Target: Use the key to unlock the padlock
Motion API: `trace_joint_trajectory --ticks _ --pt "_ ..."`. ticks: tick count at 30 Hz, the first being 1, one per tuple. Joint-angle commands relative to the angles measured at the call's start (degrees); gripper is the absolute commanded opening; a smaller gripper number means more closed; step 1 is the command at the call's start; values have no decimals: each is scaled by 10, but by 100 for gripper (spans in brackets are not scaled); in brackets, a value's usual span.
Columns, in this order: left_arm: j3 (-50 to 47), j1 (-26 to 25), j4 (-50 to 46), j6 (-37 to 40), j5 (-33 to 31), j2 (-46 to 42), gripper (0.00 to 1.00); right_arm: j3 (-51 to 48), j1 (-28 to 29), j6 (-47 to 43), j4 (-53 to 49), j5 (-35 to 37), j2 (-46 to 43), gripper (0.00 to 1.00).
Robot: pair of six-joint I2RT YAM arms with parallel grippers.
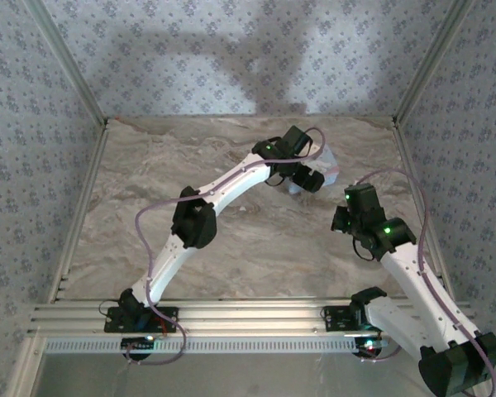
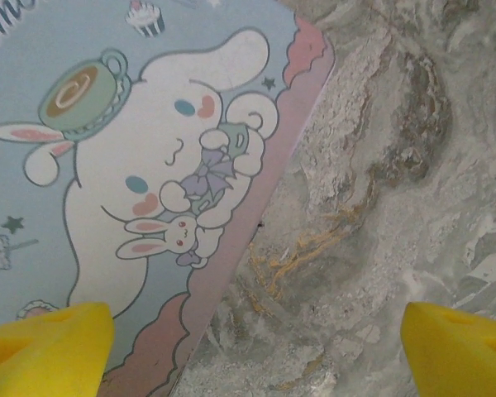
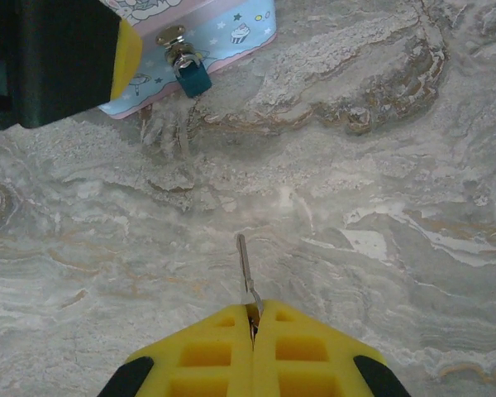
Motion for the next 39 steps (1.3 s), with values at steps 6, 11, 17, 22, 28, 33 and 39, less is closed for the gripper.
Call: trace_joint_trajectory --ticks 6,11,17,22,28,33,39 --pt "10 -9 -69 33 5 23 86 -6 -12 5 -18 -9 -6 1" --pt "-58 -9 -69 49 -14 -14 84 -7 -16 4 -16 -14 -5 1" --pt "-252 -9 14 57 -50 -130 84 -18 -20 1 8 -40 -1 1" --pt "-405 -9 53 46 -72 -226 84 -24 -22 4 30 -59 14 1" --pt "-558 -7 113 13 -108 -319 85 -22 -22 7 47 -67 34 1" --pt "-629 22 135 -20 -102 -360 86 -26 -23 7 68 -75 42 1" --pt "-630 64 135 -18 -99 -362 86 -38 -21 3 121 -130 48 1"
